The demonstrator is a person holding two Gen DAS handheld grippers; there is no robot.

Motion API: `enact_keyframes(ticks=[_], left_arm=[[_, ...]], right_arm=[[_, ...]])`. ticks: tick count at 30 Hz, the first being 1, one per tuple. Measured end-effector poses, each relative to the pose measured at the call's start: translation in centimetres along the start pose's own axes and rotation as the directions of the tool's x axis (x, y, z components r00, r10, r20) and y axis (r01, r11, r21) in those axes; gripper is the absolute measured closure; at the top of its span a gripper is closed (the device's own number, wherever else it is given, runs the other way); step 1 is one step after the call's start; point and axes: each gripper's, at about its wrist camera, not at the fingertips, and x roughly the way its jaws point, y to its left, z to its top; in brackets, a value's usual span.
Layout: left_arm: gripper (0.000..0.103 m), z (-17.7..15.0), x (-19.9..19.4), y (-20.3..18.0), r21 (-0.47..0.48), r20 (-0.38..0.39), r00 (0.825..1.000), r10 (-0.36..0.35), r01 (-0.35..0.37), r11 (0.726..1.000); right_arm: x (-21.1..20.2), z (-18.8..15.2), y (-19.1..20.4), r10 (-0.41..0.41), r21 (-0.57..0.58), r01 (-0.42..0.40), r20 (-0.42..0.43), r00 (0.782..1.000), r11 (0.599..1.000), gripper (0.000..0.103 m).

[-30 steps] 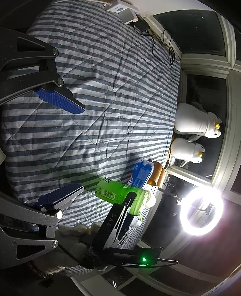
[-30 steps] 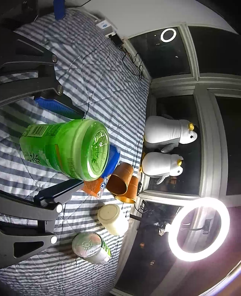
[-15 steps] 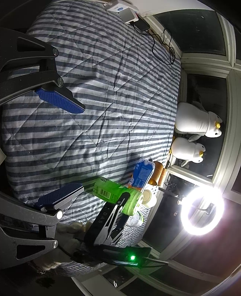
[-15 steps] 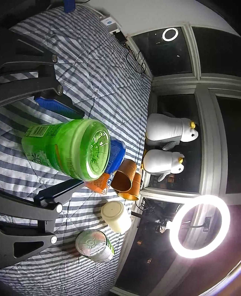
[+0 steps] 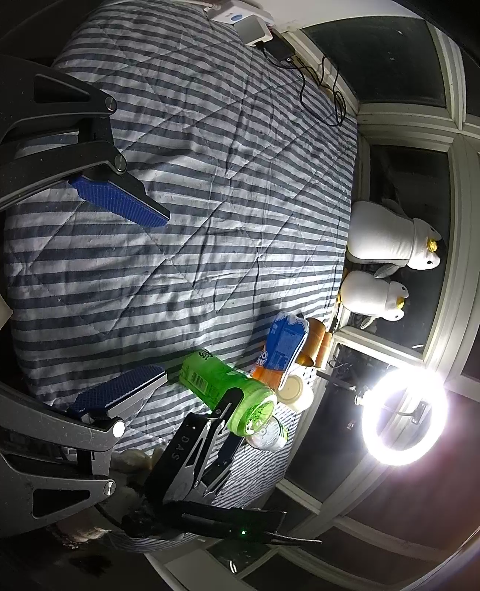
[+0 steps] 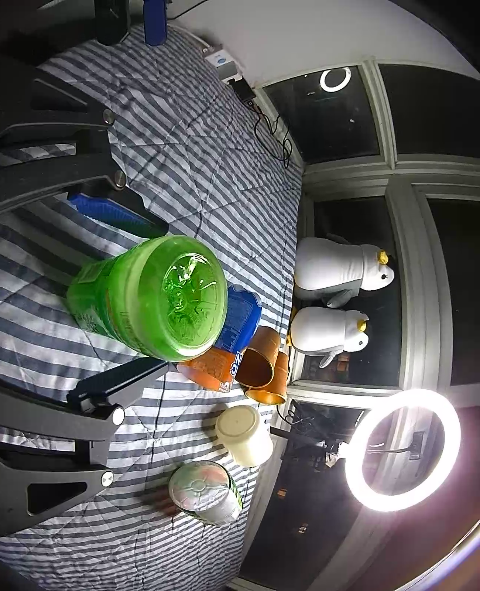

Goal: Flip cup upside down
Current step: 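Lower the green cup onto the bedspread and open the right tool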

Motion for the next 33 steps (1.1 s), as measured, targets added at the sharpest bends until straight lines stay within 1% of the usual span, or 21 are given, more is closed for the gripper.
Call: enact_keyframes(ticks=[10,19,21,23,28,31,33], left_arm=[[0.022,0.0,-0.5,-0.3,0.013,0.011,1.0,0.008,-0.008,1.0],[0.022,0.0,-0.9,-0.5,0.036,0.046,0.998,0.051,-0.053,0.998],[0.022,0.0,-1.1,-0.5,0.042,0.058,0.996,0.067,-0.069,0.997],[0.022,0.0,-1.1,-0.5,0.049,0.067,0.995,0.08,-0.083,0.995],[0.02,0.0,-1.4,-0.6,0.054,0.092,0.991,0.097,-0.102,0.993],[0.019,0.0,-1.8,-0.7,0.063,0.129,0.984,0.124,-0.133,0.989],[0.018,0.0,-2.1,-0.8,0.064,0.152,0.979,0.139,-0.15,0.987]], right_arm=[[-0.7,-0.4,0.2,0.007,0.017,-0.007,-0.001,1.0,1.0,0.04],[-2.2,-1.4,0.5,0.036,0.049,-0.035,-0.03,0.999,0.998,0.039],[-2.7,-1.7,0.5,0.052,0.069,-0.049,-0.042,0.998,0.996,0.038],[-3.2,-2.1,0.5,0.069,0.089,-0.064,-0.051,0.996,0.994,0.034],[-4.6,-2.8,1.0,0.093,0.119,-0.084,-0.069,0.993,0.989,0.032],[-6.1,-3.1,1.2,0.087,0.138,-0.079,-0.052,0.995,0.987,0.026],[-6.9,-3.3,1.5,0.073,0.143,-0.068,-0.035,0.997,0.987,0.025]])
